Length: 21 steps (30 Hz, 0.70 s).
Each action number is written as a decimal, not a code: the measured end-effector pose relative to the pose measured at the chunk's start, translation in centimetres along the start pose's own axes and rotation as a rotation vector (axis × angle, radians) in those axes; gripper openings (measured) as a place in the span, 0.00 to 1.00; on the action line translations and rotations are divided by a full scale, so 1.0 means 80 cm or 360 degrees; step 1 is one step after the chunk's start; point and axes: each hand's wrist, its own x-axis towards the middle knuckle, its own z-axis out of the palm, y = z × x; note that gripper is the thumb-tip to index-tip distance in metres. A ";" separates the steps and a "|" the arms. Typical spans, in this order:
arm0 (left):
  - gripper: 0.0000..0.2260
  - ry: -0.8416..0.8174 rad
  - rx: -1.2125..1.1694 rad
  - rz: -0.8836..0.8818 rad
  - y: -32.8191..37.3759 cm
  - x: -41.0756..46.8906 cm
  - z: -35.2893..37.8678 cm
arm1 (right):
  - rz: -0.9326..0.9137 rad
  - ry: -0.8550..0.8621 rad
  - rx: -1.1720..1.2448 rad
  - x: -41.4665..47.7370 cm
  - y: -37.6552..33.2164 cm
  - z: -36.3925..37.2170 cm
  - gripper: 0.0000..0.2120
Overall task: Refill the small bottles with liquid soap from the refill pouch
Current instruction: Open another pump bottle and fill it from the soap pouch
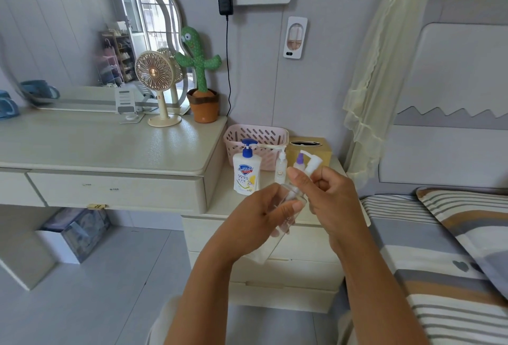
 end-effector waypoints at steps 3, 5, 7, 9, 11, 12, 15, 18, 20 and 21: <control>0.11 -0.0049 -0.0025 -0.0001 0.003 -0.002 0.002 | -0.0017 -0.0018 0.0014 -0.003 0.001 -0.001 0.19; 0.11 -0.0098 -0.0083 -0.0021 0.005 -0.004 0.001 | -0.0042 -0.0052 0.0021 -0.006 0.000 -0.003 0.22; 0.15 -0.0169 -0.0276 -0.0043 0.005 -0.007 -0.001 | -0.0084 -0.0104 0.0022 -0.007 -0.002 -0.007 0.25; 0.16 -0.0176 -0.0378 -0.0044 0.006 -0.010 -0.002 | -0.0136 -0.0146 -0.0007 -0.009 -0.006 -0.009 0.25; 0.16 -0.0112 -0.0318 -0.0030 0.008 -0.007 -0.003 | -0.0135 -0.0161 0.0027 -0.009 -0.010 -0.011 0.21; 0.15 -0.0073 -0.0274 -0.0010 0.009 -0.005 -0.001 | -0.0125 -0.0167 0.0043 -0.008 -0.010 -0.013 0.17; 0.16 0.0014 -0.0164 0.0030 0.011 0.001 -0.001 | -0.0072 -0.0160 0.0050 -0.005 -0.011 -0.011 0.15; 0.13 0.0049 -0.0097 0.0009 0.005 0.005 0.001 | 0.0000 -0.0045 -0.0010 -0.003 -0.007 -0.007 0.23; 0.11 0.0067 -0.0087 -0.0011 0.001 0.006 0.004 | 0.0067 -0.0020 0.0015 -0.002 -0.004 -0.008 0.24; 0.12 0.0085 -0.0093 -0.0022 -0.001 0.006 0.005 | 0.0093 -0.0026 0.0021 -0.002 -0.003 -0.008 0.23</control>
